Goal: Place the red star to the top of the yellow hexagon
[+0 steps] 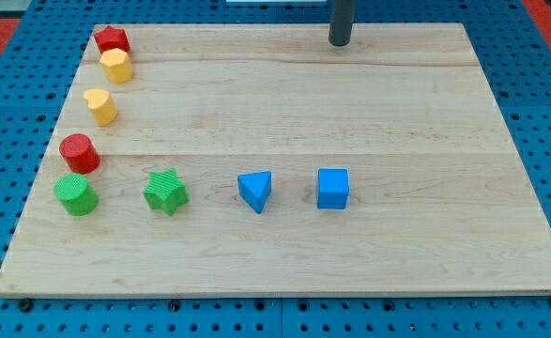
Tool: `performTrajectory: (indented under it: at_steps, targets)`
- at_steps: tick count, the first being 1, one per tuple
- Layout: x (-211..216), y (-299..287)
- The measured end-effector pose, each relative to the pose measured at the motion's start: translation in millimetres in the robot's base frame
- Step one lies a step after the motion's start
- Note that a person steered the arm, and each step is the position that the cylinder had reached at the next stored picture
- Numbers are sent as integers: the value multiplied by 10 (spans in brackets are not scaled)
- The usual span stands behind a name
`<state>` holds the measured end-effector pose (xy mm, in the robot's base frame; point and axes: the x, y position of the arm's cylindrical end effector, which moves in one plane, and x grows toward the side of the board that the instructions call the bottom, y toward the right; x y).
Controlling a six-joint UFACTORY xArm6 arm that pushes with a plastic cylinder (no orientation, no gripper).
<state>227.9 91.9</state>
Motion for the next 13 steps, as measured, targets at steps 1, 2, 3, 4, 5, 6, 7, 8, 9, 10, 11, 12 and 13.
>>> performTrajectory:
  at_steps: [1, 2, 3, 4, 5, 6, 7, 8, 9, 10, 11, 12, 13]
  targets:
    - [0, 0]
    - [79, 46]
    - [-337, -602]
    - [-343, -974]
    - [-339, -1490]
    - [-359, -2756]
    - [-363, -3299]
    - [-321, -3969]
    - [-301, -3969]
    - [-32, -3812]
    - [25, -3735]
    - [25, -3576]
    - [-71, -3584]
